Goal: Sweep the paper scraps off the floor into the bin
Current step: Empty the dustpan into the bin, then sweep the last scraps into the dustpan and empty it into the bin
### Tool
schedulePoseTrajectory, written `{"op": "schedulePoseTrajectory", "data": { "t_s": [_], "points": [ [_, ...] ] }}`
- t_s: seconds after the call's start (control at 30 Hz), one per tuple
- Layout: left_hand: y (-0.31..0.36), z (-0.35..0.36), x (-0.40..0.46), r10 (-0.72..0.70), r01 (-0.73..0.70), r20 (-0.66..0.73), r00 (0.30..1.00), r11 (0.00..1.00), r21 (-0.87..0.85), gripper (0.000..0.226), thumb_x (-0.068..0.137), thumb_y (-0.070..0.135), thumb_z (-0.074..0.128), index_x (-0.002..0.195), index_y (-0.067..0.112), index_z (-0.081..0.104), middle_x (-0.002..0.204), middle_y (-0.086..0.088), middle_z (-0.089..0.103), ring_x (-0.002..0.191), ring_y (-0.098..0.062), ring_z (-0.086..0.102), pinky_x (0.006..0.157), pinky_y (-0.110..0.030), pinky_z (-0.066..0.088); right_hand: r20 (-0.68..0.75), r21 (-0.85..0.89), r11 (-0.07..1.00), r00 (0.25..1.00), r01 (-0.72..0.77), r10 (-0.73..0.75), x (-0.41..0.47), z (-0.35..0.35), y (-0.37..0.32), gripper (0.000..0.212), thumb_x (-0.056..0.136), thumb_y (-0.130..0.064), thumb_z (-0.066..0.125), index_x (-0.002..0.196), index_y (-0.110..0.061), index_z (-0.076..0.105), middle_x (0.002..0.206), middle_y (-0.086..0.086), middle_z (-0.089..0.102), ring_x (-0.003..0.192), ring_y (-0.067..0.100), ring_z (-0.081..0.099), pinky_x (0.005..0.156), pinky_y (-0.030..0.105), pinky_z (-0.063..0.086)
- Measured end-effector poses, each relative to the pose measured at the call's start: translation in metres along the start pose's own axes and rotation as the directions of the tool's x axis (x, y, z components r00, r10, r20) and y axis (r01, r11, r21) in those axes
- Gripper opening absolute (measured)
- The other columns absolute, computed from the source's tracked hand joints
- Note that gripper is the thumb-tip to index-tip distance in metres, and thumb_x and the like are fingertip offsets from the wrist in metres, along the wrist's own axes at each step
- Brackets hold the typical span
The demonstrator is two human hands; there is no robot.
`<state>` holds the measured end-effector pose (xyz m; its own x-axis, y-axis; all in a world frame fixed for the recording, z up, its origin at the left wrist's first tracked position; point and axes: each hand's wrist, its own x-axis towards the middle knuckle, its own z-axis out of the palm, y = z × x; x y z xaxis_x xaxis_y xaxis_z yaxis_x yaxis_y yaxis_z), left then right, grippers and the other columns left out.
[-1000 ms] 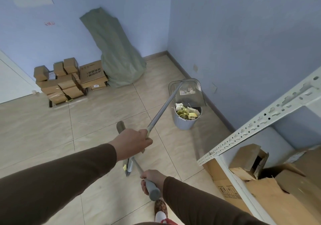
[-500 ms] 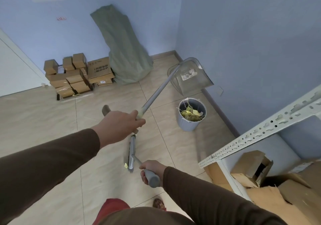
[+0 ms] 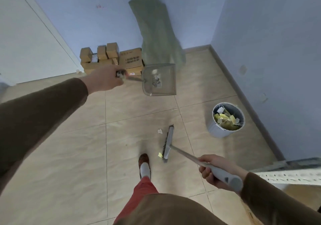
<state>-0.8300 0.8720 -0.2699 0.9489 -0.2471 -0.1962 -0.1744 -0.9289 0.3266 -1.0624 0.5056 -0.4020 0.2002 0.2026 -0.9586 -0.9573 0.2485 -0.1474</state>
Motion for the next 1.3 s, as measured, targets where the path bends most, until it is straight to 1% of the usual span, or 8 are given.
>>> {"op": "schedulePoseTrajectory", "data": {
  "t_s": [0.27,0.57,0.7,0.83,0.97,1.1,1.2,1.3],
  "points": [
    [-0.168,-0.013,0.099,-0.315,0.339,0.134,0.94,0.908,-0.245,0.025,0.09,0.009,0.062,0.114,0.015,0.066,0.087,-0.012,0.069,0.058,-0.018,0.048,0.044,-0.023,0.037,-0.125,0.015,0.995,0.987,-0.103,0.104,0.029,0.073,-0.077,0.027,0.093,-0.026,0.062,0.079,-0.004,0.052,0.058,0.008,0.051,0.034,0.014,0.049,0.03,0.022,0.045],
    [-0.277,-0.004,0.207,-0.368,0.44,0.302,0.879,0.872,-0.216,0.036,0.09,0.012,0.07,0.124,0.004,0.061,0.097,-0.017,0.071,0.068,-0.021,0.056,0.055,-0.028,0.046,-0.14,0.086,0.981,0.973,-0.171,0.182,0.036,0.135,-0.141,0.032,0.085,-0.027,0.067,0.07,-0.004,0.052,0.049,0.007,0.045,0.029,0.015,0.045,0.028,0.022,0.043],
    [-0.303,0.001,0.236,-0.386,0.39,0.136,0.913,0.921,-0.002,0.04,0.082,0.023,0.076,0.118,0.01,0.065,0.099,-0.012,0.069,0.09,-0.03,0.063,0.082,-0.041,0.055,-0.217,0.023,0.993,0.969,-0.117,0.119,0.043,0.145,-0.151,0.021,0.093,-0.025,0.063,0.092,-0.007,0.051,0.058,0.009,0.052,0.032,0.014,0.045,0.029,0.018,0.04],
    [-0.319,0.0,0.251,-0.405,0.406,-0.053,0.913,0.886,0.226,0.051,0.081,0.024,0.075,0.126,0.011,0.055,0.11,-0.023,0.063,0.105,-0.044,0.058,0.089,-0.05,0.048,-0.218,-0.058,0.997,0.975,-0.056,0.042,0.048,0.142,-0.155,0.022,0.098,-0.019,0.059,0.116,-0.018,0.047,0.064,0.012,0.052,0.034,0.015,0.045,0.031,0.018,0.04],
    [-0.327,0.007,0.259,-0.417,0.429,-0.1,0.903,0.874,0.23,0.069,0.076,0.023,0.08,0.135,0.012,0.046,0.125,-0.028,0.055,0.118,-0.048,0.05,0.097,-0.057,0.042,-0.14,0.111,0.994,0.99,-0.012,0.028,0.045,0.134,-0.156,0.022,0.091,-0.014,0.061,0.109,-0.019,0.049,0.06,0.009,0.046,0.031,0.014,0.04,0.029,0.017,0.037],
    [-0.325,0.014,0.258,-0.341,0.373,-0.155,0.927,0.884,0.281,0.078,0.078,0.028,0.078,0.142,0.01,0.037,0.144,-0.027,0.044,0.135,-0.048,0.038,0.109,-0.064,0.031,-0.231,-0.313,0.949,0.966,0.037,-0.113,0.055,0.129,-0.142,0.035,0.098,-0.003,0.049,0.128,-0.021,0.043,0.058,0.008,0.049,0.037,0.015,0.04,0.036,0.019,0.033],
    [-0.307,0.024,0.252,-0.25,0.289,-0.157,0.956,0.901,0.322,0.078,0.079,0.027,0.078,0.145,0.011,0.039,0.153,-0.023,0.035,0.144,-0.043,0.028,0.115,-0.062,0.027,-0.23,-0.266,0.962,0.965,0.059,-0.123,0.058,0.119,-0.151,0.04,0.098,0.0,0.048,0.132,-0.019,0.042,0.059,0.009,0.048,0.035,0.015,0.038,0.035,0.019,0.033],
    [-0.278,0.043,0.238,-0.235,0.26,-0.117,0.965,0.917,0.303,0.073,0.081,0.031,0.078,0.144,0.014,0.046,0.157,-0.02,0.032,0.148,-0.041,0.023,0.119,-0.059,0.023,-0.223,-0.436,0.896,0.954,0.085,-0.199,0.049,0.104,-0.161,0.037,0.098,-0.003,0.05,0.128,-0.022,0.042,0.059,0.008,0.051,0.039,0.016,0.042,0.038,0.022,0.035]
  ]
}}
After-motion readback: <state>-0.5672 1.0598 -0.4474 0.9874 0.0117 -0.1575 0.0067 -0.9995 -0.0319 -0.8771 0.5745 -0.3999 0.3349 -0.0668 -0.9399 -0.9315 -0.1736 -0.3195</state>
